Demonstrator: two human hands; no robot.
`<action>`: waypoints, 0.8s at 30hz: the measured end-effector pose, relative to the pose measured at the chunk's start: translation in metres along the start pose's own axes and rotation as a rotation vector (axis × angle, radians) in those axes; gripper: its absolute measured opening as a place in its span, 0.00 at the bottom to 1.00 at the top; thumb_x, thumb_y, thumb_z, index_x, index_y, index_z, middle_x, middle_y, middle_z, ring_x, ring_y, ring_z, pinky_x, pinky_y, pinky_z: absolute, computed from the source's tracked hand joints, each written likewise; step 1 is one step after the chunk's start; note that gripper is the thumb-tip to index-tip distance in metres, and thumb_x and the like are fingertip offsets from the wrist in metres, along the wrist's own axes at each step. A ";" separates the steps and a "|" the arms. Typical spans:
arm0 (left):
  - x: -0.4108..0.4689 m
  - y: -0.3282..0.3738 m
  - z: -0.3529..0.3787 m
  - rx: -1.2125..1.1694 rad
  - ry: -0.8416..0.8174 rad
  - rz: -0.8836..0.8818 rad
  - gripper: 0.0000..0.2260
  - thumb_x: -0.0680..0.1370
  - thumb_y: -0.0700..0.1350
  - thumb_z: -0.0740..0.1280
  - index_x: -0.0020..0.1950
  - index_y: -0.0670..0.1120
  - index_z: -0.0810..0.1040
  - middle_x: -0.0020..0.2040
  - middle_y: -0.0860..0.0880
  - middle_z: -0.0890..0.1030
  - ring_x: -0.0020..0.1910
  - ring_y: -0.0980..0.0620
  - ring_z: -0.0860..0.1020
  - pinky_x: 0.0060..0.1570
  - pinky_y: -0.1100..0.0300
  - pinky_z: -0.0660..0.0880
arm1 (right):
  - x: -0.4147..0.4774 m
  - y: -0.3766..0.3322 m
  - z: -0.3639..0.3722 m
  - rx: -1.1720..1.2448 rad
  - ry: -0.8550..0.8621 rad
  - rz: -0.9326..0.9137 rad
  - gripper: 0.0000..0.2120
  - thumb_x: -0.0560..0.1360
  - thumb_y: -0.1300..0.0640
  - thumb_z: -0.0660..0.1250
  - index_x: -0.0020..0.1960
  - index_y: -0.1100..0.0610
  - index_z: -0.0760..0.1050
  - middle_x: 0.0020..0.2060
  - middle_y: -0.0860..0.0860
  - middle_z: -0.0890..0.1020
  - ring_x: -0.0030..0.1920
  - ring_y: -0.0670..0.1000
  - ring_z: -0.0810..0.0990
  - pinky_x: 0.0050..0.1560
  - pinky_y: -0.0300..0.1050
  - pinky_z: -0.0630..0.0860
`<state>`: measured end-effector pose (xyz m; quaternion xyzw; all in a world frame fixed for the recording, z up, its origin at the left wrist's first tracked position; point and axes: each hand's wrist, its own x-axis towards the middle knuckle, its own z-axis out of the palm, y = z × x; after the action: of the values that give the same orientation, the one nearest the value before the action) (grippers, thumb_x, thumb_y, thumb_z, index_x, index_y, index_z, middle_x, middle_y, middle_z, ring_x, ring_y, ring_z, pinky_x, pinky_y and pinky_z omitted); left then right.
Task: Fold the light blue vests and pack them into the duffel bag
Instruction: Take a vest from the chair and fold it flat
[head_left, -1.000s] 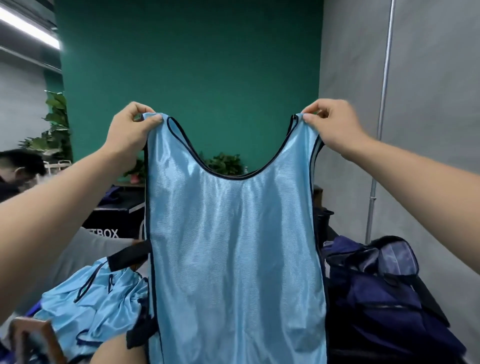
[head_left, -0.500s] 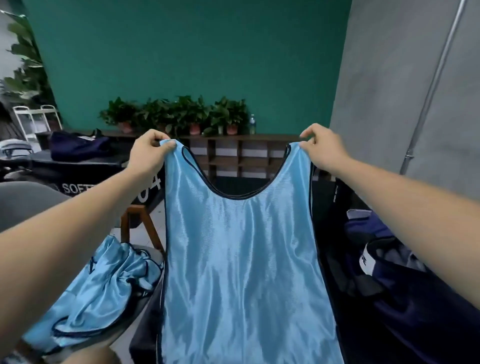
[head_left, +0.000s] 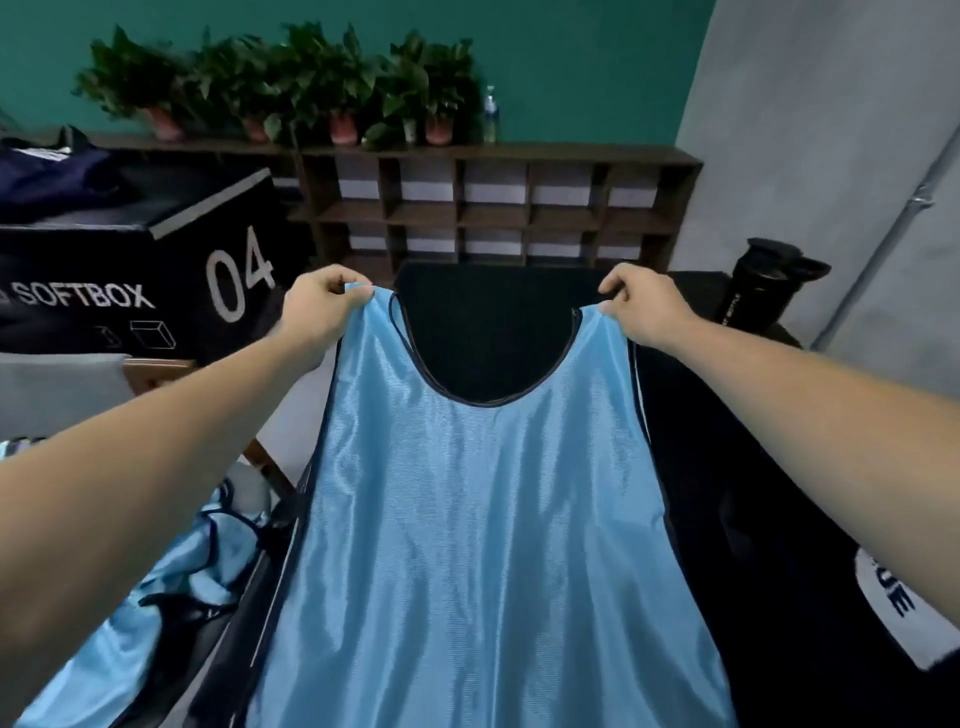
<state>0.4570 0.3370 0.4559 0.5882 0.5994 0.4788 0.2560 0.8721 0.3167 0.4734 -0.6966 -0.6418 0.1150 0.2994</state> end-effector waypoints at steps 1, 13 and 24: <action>0.008 -0.006 0.011 0.011 -0.014 -0.003 0.03 0.77 0.47 0.73 0.44 0.53 0.86 0.42 0.59 0.85 0.43 0.60 0.80 0.47 0.61 0.75 | 0.008 0.008 0.008 -0.007 -0.007 0.010 0.05 0.81 0.58 0.70 0.57 0.54 0.79 0.48 0.55 0.83 0.49 0.56 0.82 0.48 0.48 0.76; 0.059 -0.062 0.078 0.122 -0.055 -0.114 0.20 0.76 0.54 0.79 0.64 0.52 0.78 0.49 0.53 0.79 0.51 0.49 0.82 0.52 0.57 0.77 | 0.056 0.062 0.065 -0.284 -0.056 0.111 0.17 0.83 0.52 0.67 0.70 0.51 0.71 0.57 0.55 0.82 0.60 0.61 0.79 0.66 0.60 0.73; -0.092 -0.005 0.036 0.304 -0.249 0.146 0.20 0.76 0.50 0.79 0.65 0.53 0.78 0.64 0.51 0.79 0.61 0.50 0.78 0.58 0.56 0.74 | -0.060 -0.004 0.032 -0.041 -0.006 0.260 0.22 0.79 0.57 0.65 0.73 0.53 0.69 0.69 0.56 0.75 0.68 0.60 0.75 0.73 0.59 0.70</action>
<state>0.5020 0.2604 0.4130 0.7167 0.5840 0.3238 0.2011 0.8422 0.2671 0.4365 -0.7796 -0.5491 0.1420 0.2657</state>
